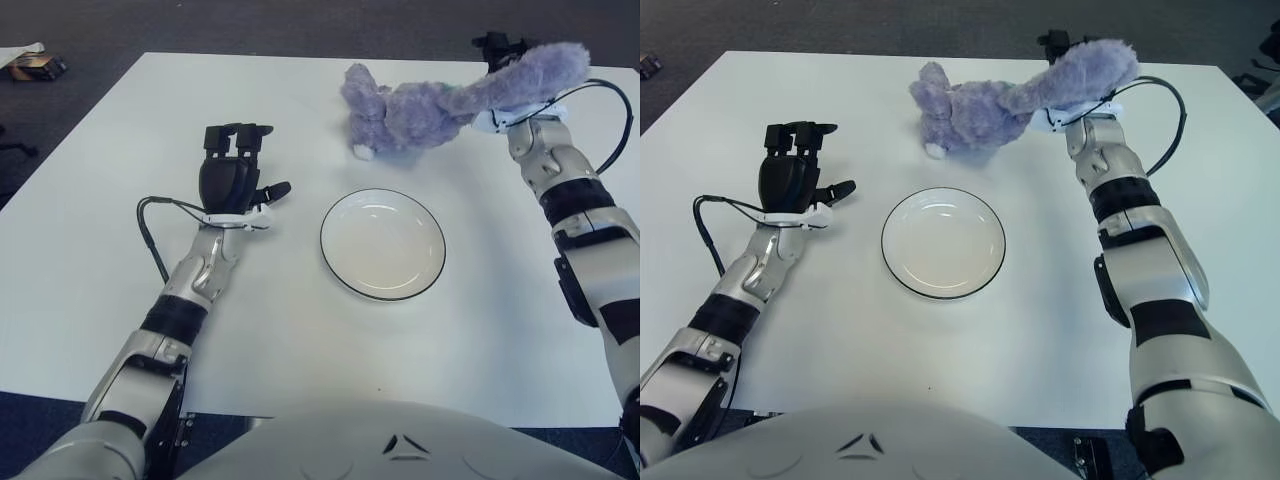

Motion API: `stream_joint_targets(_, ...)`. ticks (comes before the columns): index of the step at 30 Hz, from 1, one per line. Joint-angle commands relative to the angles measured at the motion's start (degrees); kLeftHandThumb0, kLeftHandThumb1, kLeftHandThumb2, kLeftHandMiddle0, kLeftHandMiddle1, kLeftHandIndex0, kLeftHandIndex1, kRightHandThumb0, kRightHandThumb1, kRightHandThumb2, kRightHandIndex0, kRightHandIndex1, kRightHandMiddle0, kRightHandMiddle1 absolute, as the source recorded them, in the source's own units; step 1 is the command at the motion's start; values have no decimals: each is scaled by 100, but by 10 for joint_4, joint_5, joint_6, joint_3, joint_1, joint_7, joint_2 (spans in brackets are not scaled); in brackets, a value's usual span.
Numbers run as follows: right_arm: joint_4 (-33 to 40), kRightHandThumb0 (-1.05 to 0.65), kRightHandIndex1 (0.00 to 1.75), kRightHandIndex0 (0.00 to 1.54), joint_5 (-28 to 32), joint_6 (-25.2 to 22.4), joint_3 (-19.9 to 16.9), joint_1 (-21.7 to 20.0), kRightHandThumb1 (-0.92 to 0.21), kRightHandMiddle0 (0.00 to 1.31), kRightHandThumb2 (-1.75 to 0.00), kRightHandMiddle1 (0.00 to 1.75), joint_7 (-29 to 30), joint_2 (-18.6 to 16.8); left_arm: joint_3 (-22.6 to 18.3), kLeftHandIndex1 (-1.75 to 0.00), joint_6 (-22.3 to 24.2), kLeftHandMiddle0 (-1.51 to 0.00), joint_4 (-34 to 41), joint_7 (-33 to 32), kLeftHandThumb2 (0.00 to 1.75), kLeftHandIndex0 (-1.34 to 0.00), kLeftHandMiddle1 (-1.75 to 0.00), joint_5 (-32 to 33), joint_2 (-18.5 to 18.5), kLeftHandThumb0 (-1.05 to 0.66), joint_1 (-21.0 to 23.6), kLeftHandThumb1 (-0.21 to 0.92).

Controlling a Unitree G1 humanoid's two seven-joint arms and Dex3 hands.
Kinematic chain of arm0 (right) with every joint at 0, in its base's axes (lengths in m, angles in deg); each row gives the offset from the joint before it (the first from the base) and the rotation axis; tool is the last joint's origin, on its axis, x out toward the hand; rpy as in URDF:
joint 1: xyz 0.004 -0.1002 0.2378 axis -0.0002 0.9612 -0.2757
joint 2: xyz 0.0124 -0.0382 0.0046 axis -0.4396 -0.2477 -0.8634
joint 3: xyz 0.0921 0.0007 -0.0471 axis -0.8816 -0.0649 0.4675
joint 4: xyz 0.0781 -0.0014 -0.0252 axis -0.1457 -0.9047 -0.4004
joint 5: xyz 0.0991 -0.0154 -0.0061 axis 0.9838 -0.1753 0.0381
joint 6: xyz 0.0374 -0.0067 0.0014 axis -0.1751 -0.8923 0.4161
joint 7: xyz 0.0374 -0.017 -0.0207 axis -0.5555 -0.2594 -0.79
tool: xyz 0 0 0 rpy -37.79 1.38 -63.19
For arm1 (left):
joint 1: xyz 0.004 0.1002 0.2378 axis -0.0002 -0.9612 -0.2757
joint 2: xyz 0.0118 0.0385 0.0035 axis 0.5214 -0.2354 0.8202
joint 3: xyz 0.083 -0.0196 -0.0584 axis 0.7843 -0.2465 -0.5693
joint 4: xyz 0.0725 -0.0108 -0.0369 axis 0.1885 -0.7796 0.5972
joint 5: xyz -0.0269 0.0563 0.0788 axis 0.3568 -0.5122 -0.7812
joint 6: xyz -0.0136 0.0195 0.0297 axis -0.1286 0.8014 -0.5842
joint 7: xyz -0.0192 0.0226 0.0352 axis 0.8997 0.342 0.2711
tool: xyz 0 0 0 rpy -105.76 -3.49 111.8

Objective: Put the doll into the plate.

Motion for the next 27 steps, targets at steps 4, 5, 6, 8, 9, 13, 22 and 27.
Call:
stream_joint_targets(4,-12,-73,99,11,4,-45,-4,11,-92,0,-103,88,2,19,-14,-113,-23,0,-67,9,97,0,-100,21,16,-50,104,57)
stream_joint_targets(5,-10,-73,98,11,5,-51,-5,17,-92,0,-103,87,-3,24,-14,-112,-25,0,-72,8,97,0,-100,22,16,-50,112,57)
stream_joint_targets(6,-10,-72,95,10,6,-59,-5,21,-92,0,-103,85,-12,29,-14,-112,-25,0,-77,6,96,0,-100,22,14,-51,122,58)
stream_joint_targets(8,-15,-72,89,9,6,-71,-3,24,-92,0,-102,80,-28,38,-13,-111,-24,0,-81,3,95,0,-100,21,12,-52,137,60)
stream_joint_targets(9,-17,-72,84,9,6,-76,-1,25,-92,0,-102,77,-35,42,-12,-110,-22,0,-82,1,94,0,-99,20,11,-52,142,61)
stream_joint_targets(13,-28,-71,73,10,1,-92,6,26,-92,0,-102,72,-59,55,-10,-109,-12,0,-76,0,91,0,-98,18,5,-54,157,64)
stream_joint_targets(22,-15,-70,65,12,-4,-147,23,32,-92,0,-101,73,-118,70,-12,-104,24,0,-50,13,85,0,-97,16,-10,-59,178,71)
stream_joint_targets(27,-5,-70,67,15,-2,-152,24,50,-92,0,-100,75,-132,90,-14,-105,44,0,-43,22,83,0,-100,17,-19,-60,186,73)
